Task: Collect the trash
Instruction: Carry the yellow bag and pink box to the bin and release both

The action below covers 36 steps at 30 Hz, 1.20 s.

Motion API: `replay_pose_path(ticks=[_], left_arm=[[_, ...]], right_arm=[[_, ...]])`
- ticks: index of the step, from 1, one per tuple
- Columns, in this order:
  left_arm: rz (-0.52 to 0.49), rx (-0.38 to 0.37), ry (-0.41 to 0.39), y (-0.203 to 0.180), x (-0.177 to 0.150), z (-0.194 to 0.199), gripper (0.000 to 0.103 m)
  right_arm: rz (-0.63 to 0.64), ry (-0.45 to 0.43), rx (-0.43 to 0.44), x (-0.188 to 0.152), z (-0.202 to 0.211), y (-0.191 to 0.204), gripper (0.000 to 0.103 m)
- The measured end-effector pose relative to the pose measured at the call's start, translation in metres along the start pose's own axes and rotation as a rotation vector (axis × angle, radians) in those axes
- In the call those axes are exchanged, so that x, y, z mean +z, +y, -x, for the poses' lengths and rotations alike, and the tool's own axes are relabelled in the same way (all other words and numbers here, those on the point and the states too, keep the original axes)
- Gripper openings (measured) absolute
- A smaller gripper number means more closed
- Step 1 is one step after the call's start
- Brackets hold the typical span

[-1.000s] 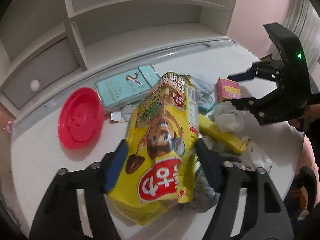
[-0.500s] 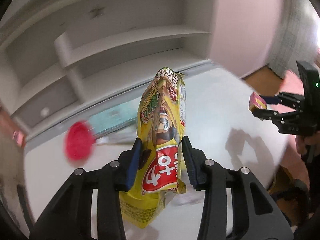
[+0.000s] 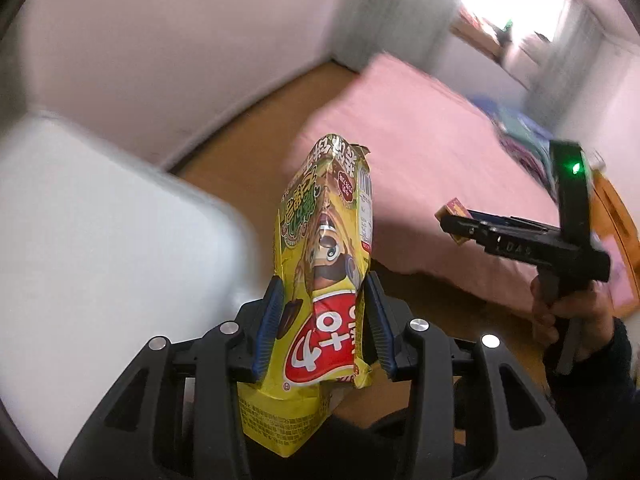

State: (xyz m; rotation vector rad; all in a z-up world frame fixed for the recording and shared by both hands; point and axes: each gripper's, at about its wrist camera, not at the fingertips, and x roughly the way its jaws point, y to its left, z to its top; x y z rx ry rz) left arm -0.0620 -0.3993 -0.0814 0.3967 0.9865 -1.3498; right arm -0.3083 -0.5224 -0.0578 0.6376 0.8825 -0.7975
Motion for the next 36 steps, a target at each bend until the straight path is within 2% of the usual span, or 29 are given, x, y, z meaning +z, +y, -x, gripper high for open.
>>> replay_pose_path(ticks=[5, 7, 10, 13, 17, 19, 28, 29, 31, 36], left_arm=[[-0.035, -0.074, 0.144, -0.026, -0.006, -0.106, 0.041], [-0.043, -0.056, 0.205, -0.032, -0.012, -0.143, 0.041], [-0.026, -0.058, 0.273, -0.026, -0.015, -0.177, 0.042], [-0.03, -0.054, 0.301, -0.027, -0.018, -0.195, 0.044], [-0.016, -0.068, 0.322, -0.037, -0.023, -0.208, 0.048], [-0.021, -0.061, 0.322, -0.033, -0.022, -0.21, 0.06], [-0.004, -0.055, 0.303, -0.036, -0.022, -0.204, 0.063], [-0.001, -0.056, 0.301, -0.036, -0.022, -0.202, 0.063], [0.003, -0.055, 0.299, -0.036, -0.021, -0.195, 0.064], [-0.015, -0.036, 0.229, -0.038, -0.012, -0.149, 0.075]], right_arm=[[-0.173, 0.106, -0.043, -0.028, -0.046, -0.064, 0.054], [-0.224, 0.142, -0.061, -0.038, -0.068, -0.08, 0.054], [-0.256, 0.201, -0.051, -0.045, -0.088, -0.096, 0.054], [-0.255, 0.242, -0.048, -0.05, -0.101, -0.102, 0.054], [-0.259, 0.259, -0.034, -0.058, -0.106, -0.098, 0.054], [-0.265, 0.259, -0.03, -0.057, -0.104, -0.096, 0.054], [-0.247, 0.264, -0.003, -0.056, -0.108, -0.09, 0.055], [-0.244, 0.259, 0.0, -0.055, -0.107, -0.089, 0.056], [-0.242, 0.249, 0.003, -0.054, -0.105, -0.087, 0.073], [-0.197, 0.209, -0.033, -0.047, -0.09, -0.074, 0.074]])
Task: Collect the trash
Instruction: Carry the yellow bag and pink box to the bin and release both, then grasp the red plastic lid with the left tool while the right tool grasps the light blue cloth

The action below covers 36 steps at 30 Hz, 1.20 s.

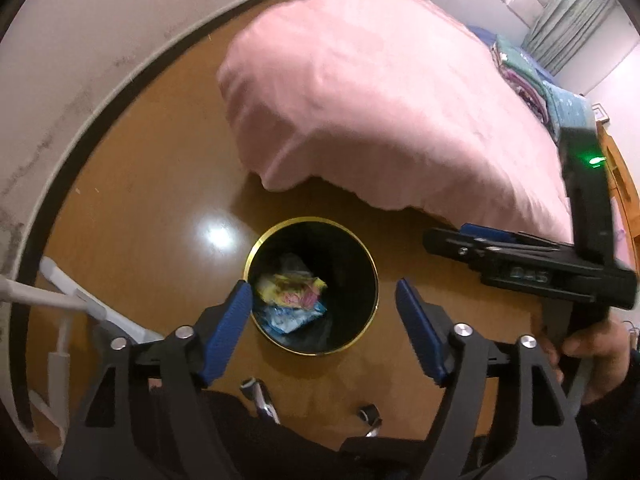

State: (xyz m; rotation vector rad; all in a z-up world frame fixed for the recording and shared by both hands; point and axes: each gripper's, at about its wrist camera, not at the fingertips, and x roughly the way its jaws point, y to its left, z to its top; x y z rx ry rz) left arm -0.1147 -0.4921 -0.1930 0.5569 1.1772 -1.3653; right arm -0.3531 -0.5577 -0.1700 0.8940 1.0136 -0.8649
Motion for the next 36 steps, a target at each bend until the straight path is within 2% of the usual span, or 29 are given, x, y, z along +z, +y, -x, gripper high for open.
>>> replay_pose_path(ticks=[3, 6, 10, 12, 14, 18, 20, 23, 26, 30, 34, 36], left_arm=[[-0.002, 0.0, -0.072, -0.001, -0.002, 0.053, 0.084], [0.0, 0.05, -0.179, 0.006, -0.011, 0.118, 0.092], [0.056, 0.166, -0.306, 0.039, -0.039, 0.207, 0.093], [0.139, 0.251, -0.355, 0.076, -0.064, 0.255, 0.093], [0.231, 0.327, -0.379, 0.115, -0.092, 0.292, 0.093], [0.443, 0.529, -0.421, 0.198, -0.169, 0.368, 0.093], [0.546, 0.628, -0.421, 0.236, -0.211, 0.4, 0.093], [0.686, 0.751, -0.402, 0.288, -0.273, 0.441, 0.093], [0.791, 0.768, -0.389, 0.328, -0.313, 0.461, 0.094], [0.856, 0.729, -0.382, 0.365, -0.339, 0.466, 0.094], [0.882, 0.665, -0.377, 0.393, -0.342, 0.46, 0.094], [0.895, 0.675, -0.359, 0.405, -0.34, 0.451, 0.094]], right_arm=[[0.066, -0.063, -0.018, 0.004, 0.025, 0.026, 0.075], [0.188, -0.145, 0.0, 0.006, 0.058, 0.077, 0.076], [0.403, -0.225, 0.115, 0.003, 0.097, 0.187, 0.078], [0.522, -0.236, 0.187, -0.006, 0.107, 0.248, 0.079], [0.637, -0.22, 0.27, -0.02, 0.11, 0.31, 0.079], [0.846, -0.114, 0.441, -0.058, 0.102, 0.435, 0.079], [0.925, -0.063, 0.491, -0.075, 0.094, 0.488, 0.079], [1.024, -0.023, 0.519, -0.097, 0.081, 0.553, 0.079], [1.099, 0.031, 0.531, -0.117, 0.065, 0.608, 0.079], [1.175, 0.091, 0.516, -0.141, 0.046, 0.662, 0.079], [1.196, 0.127, 0.491, -0.153, 0.028, 0.698, 0.079], [1.204, 0.138, 0.478, -0.156, 0.019, 0.706, 0.079]])
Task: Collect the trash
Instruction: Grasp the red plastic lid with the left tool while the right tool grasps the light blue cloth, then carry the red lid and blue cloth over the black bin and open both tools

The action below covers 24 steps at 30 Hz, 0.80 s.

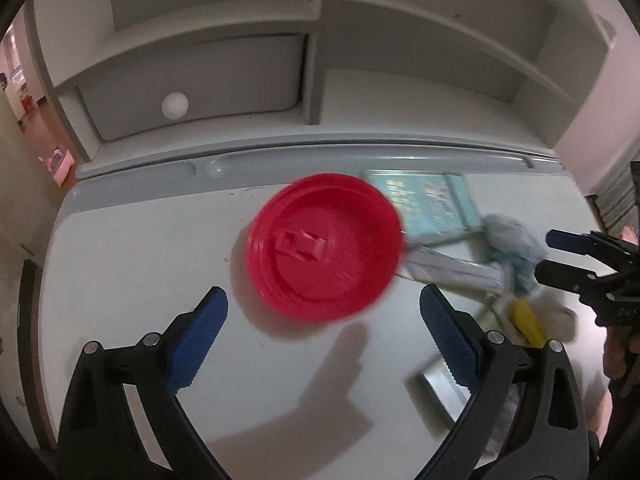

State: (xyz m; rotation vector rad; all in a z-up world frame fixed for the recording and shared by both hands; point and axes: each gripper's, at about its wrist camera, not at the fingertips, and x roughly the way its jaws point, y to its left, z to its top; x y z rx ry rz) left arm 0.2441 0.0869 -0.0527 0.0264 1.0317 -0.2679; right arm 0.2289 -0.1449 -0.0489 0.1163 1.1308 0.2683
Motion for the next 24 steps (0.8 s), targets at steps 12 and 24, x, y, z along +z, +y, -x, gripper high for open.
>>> replay_pose_path(ticks=[12, 24], left_arm=[[-0.046, 0.019, -0.035, 0.0, 0.016, -0.027, 0.078], [-0.16, -0.042, -0.158, -0.087, 0.0, 0.064, 0.076]], right_arm=[[0.01, -0.033, 0.004, 0.006, 0.001, 0.005, 0.022], [-0.179, -0.229, -0.065, -0.074, 0.132, -0.071, 0.02]])
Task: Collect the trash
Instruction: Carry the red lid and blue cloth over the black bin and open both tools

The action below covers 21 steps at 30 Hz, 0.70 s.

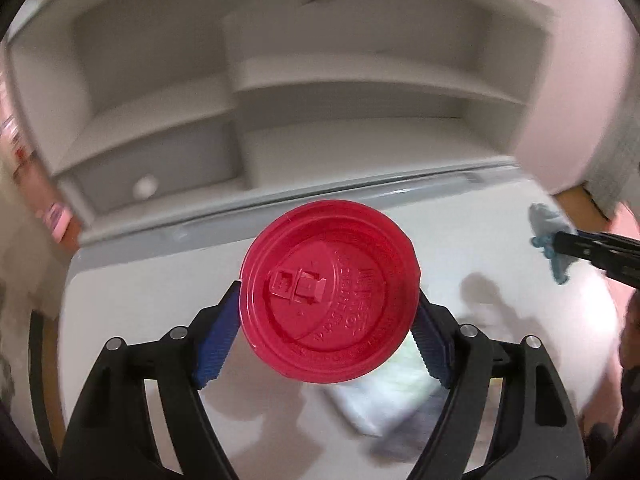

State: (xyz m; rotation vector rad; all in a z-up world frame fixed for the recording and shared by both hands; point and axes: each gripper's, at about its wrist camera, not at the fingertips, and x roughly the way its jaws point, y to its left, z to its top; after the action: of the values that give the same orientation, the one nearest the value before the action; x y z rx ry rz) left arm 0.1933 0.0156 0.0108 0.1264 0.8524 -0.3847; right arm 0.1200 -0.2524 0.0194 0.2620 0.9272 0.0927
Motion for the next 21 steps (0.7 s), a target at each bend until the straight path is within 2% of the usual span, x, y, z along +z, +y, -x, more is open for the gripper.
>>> replay_pose_path(ticks=[4, 5, 10, 13, 17, 21], left_arm=[[-0.119, -0.126, -0.025, -0.097, -0.002, 0.005, 0.076], [-0.169, -0.187, -0.027, -0.133, -0.006, 0.006, 0.076], [-0.345, -0.401, 0.009, -0.265, -0.032, 0.004, 0.076], [-0.475, -0.513, 0.032, -0.347, -0.059, 0.003, 0.076], [-0.624, -0.663, 0.093, -0.45, -0.106, -0.004, 0.076], [-0.757, -0.717, 0.125, -0.521, -0.155, -0.02, 0.076]], right_arm=[[-0.114, -0.056, -0.102, -0.048, 0.059, -0.059, 0.02], [-0.153, -0.07, -0.131, -0.065, 0.078, -0.078, 0.02], [-0.336, -0.12, -0.316, -0.154, 0.157, -0.162, 0.02], [-0.482, -0.122, -0.429, -0.224, 0.197, -0.213, 0.02], [-0.66, -0.101, -0.521, -0.307, 0.233, -0.265, 0.02], [-0.81, -0.04, -0.568, -0.377, 0.248, -0.307, 0.02]])
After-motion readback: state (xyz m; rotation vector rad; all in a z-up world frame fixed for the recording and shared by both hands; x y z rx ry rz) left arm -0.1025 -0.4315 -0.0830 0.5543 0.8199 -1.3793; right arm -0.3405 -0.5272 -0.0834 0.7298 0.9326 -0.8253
